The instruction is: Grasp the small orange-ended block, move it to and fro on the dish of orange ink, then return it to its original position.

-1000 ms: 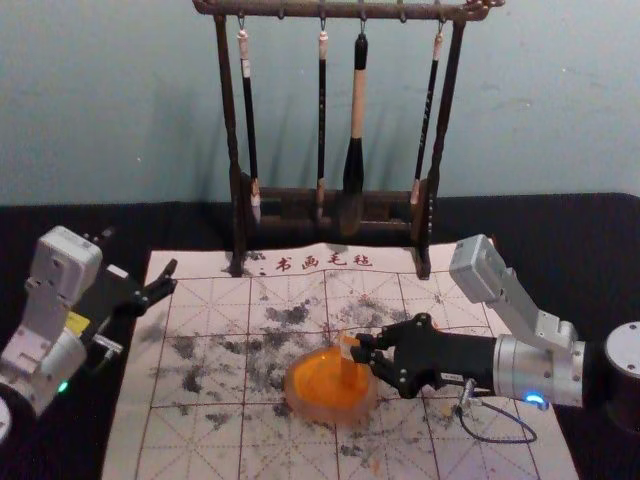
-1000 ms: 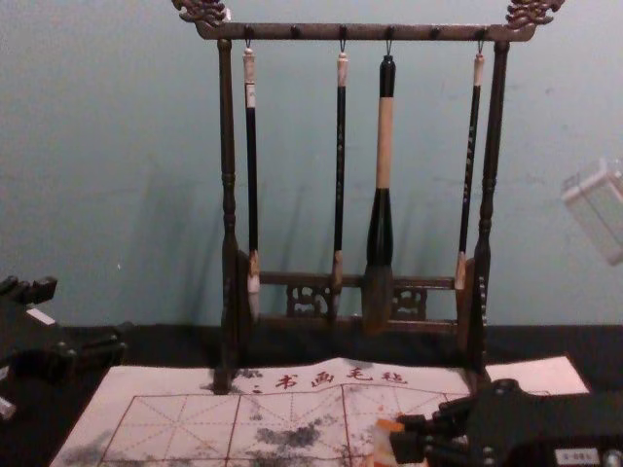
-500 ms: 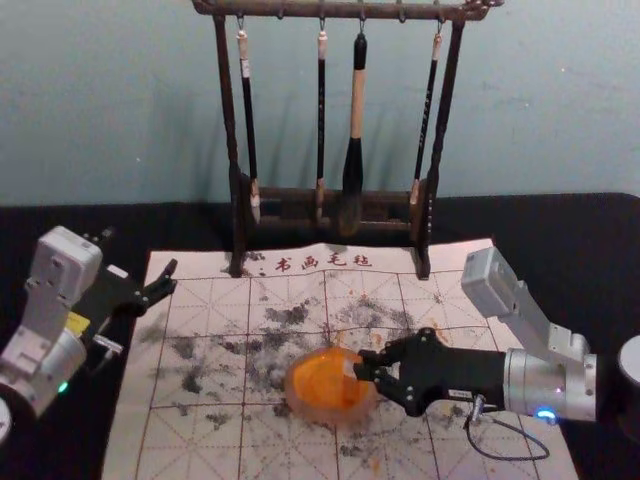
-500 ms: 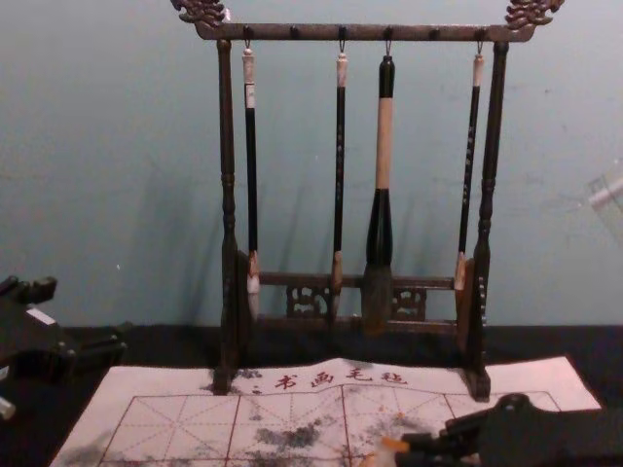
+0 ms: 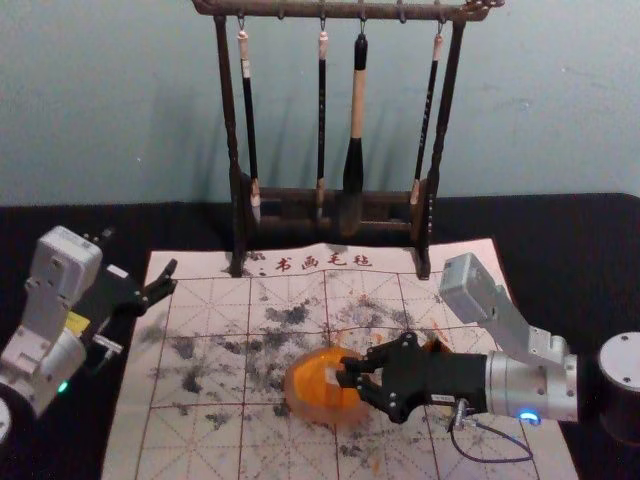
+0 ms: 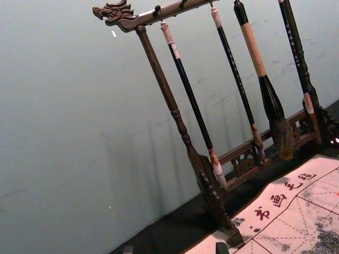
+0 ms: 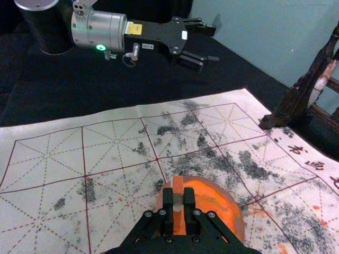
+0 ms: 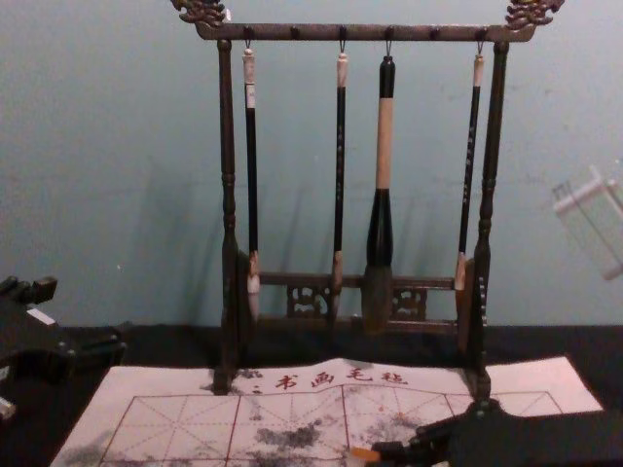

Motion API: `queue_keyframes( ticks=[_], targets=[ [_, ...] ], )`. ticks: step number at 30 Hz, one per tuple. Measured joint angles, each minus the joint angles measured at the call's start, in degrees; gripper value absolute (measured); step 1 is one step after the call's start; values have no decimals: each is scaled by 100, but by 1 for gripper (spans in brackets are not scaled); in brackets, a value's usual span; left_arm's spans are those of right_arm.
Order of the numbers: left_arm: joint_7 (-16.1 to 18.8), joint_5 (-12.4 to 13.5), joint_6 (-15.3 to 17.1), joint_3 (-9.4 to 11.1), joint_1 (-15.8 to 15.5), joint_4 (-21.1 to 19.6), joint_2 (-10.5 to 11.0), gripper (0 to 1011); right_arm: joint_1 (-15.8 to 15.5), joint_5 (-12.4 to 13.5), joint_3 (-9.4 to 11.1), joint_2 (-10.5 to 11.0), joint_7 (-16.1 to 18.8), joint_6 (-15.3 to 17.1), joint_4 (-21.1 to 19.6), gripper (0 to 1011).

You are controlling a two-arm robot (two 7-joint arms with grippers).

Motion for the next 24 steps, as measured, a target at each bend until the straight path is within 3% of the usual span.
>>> queue_keyframes(
  ticks=[11, 24],
  targets=[
    [0, 0, 0, 0, 0, 0, 0, 1001, 212, -116, -90, -194, -3, -17, 264, 83],
    [0, 0, 0, 0, 0, 0, 0, 1001, 358, -146, -11, -321, -117, -22, 543, 83]
  ],
)
